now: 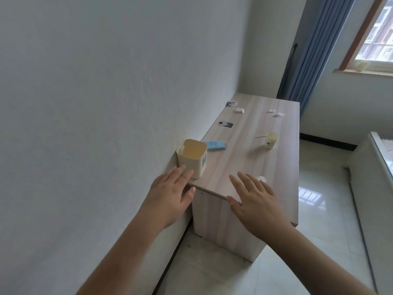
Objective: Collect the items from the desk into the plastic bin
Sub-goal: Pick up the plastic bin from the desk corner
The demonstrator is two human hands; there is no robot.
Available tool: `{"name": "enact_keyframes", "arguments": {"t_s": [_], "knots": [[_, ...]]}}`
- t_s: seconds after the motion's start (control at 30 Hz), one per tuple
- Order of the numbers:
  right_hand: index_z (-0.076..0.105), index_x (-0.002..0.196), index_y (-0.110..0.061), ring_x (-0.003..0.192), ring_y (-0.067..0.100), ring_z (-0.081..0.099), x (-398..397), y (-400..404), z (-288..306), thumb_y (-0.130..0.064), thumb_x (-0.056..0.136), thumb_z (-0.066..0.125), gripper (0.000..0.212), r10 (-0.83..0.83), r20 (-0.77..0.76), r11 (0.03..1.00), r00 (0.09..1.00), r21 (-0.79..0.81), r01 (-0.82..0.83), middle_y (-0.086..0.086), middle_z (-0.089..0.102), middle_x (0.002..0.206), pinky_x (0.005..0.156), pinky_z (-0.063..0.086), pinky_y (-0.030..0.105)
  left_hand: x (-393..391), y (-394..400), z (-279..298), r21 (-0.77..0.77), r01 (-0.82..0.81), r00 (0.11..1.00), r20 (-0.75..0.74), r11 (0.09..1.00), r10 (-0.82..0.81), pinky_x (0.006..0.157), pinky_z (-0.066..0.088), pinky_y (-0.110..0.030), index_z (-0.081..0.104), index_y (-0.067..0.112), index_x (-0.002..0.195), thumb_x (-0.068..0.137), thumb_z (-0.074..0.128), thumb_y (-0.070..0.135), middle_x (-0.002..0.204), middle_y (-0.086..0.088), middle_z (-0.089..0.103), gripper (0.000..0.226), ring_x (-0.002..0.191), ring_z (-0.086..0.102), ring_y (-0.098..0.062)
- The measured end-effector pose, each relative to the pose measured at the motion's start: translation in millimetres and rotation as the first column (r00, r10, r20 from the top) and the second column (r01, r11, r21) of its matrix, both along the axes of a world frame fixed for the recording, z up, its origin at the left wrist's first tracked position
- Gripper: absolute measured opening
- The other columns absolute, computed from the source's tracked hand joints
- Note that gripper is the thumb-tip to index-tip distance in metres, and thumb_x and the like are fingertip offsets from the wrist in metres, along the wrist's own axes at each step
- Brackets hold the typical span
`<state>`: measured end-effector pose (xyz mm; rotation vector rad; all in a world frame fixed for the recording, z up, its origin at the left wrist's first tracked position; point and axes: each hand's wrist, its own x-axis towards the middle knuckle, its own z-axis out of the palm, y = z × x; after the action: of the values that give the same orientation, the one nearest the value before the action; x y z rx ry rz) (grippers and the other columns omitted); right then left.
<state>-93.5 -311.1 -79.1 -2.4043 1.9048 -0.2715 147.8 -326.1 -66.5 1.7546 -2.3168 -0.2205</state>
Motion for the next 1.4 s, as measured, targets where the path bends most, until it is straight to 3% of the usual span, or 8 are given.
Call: {"name": "enact_keyframes", "arguments": {"t_s": [0.17, 0.37, 0.53, 0.97, 1.07, 1.17, 1.4], "knots": [[0.004, 0.151, -0.034, 0.149, 0.017, 0.007, -16, -54, -20, -0.064, 0.092, 0.008, 0.066, 0.027, 0.017, 0.999, 0.999, 0.037, -0.028, -0.005, 0.011, 0.162, 0.112, -0.004, 0.034, -10, -43, -20, 0.032, -0.045, 0.996, 0.073, 0.998, 0.043, 0.12, 0.007, -0.036, 0.016, 0.032, 0.154, 0.098, 0.018, 0.053, 0.165, 0.005, 0.012, 0.061, 0.15, 0.004, -0.013], [0.003, 0.151, -0.033, 0.149, 0.017, 0.008, -44, -117, -30, -0.069, 0.083, -0.005, 0.078, 0.063, 0.07, 0.995, 0.996, 0.068, -0.067, -0.004, 0.011, 0.162, 0.119, 0.007, 0.04, -42, -97, -31, 0.084, -0.109, 0.985, 0.145, 0.991, 0.096, 0.12, 0.001, -0.036, 0.008, 0.033, 0.156, 0.1, 0.019, 0.05, 0.166, 0.005, 0.004, 0.06, 0.15, -0.004, -0.013], [0.002, 0.151, -0.033, 0.149, 0.017, 0.007, -61, -160, -43, -0.064, 0.092, 0.012, 0.068, 0.112, 0.08, 0.985, 0.99, 0.124, -0.121, -0.005, 0.009, 0.163, 0.117, 0.002, 0.037, -59, -128, -43, 0.097, -0.159, 0.976, 0.168, 0.982, 0.142, 0.12, 0.0, -0.037, 0.006, 0.032, 0.156, 0.099, 0.018, 0.052, 0.166, 0.005, 0.003, 0.062, 0.15, -0.006, -0.014], [0.002, 0.151, -0.033, 0.148, 0.016, 0.01, -20, -234, -76, -0.066, 0.092, 0.016, 0.069, 0.239, 0.095, 0.955, 0.966, 0.16, -0.251, -0.004, 0.011, 0.162, 0.113, 0.0, 0.034, -31, -173, -78, 0.148, -0.255, 0.956, 0.186, 0.955, 0.226, 0.121, 0.003, -0.039, 0.013, 0.028, 0.155, 0.1, 0.024, 0.048, 0.166, 0.0, 0.005, 0.059, 0.151, -0.004, -0.018], [0.001, 0.15, -0.035, 0.148, 0.015, 0.011, -5, -253, -87, -0.068, 0.09, 0.013, 0.069, 0.236, 0.079, 0.954, 0.969, 0.17, -0.246, -0.006, 0.011, 0.162, 0.111, -0.002, 0.033, -17, -189, -94, 0.206, -0.277, 0.959, 0.118, 0.938, 0.257, 0.12, 0.005, -0.04, 0.012, 0.03, 0.155, 0.1, 0.025, 0.052, 0.166, 0.001, 0.004, 0.061, 0.151, -0.002, -0.019], [0.0, 0.149, -0.035, 0.148, 0.017, 0.012, 15, -275, -96, -0.07, 0.09, 0.012, 0.07, 0.229, 0.042, 0.954, 0.973, 0.188, -0.232, -0.006, 0.011, 0.162, 0.111, -0.001, 0.034, 7, -207, -108, 0.297, -0.301, 0.943, -0.049, 0.906, 0.329, 0.119, 0.015, -0.037, 0.018, 0.029, 0.155, 0.099, 0.031, 0.052, 0.165, 0.001, 0.014, 0.062, 0.15, 0.013, -0.017], [0.011, 0.151, -0.031, 0.146, 0.02, 0.019, 56, -330, -109, -0.066, 0.092, 0.022, 0.069, 0.217, 0.034, 0.951, 0.976, 0.217, -0.219, -0.004, 0.017, 0.161, 0.117, 0.014, 0.042, 41, -238, -143, 0.396, -0.25, 0.901, -0.238, 0.883, 0.362, 0.115, 0.018, -0.032, 0.025, 0.027, 0.153, 0.097, 0.035, 0.054, 0.163, 0.003, 0.023, 0.063, 0.147, 0.022, -0.014]]}}
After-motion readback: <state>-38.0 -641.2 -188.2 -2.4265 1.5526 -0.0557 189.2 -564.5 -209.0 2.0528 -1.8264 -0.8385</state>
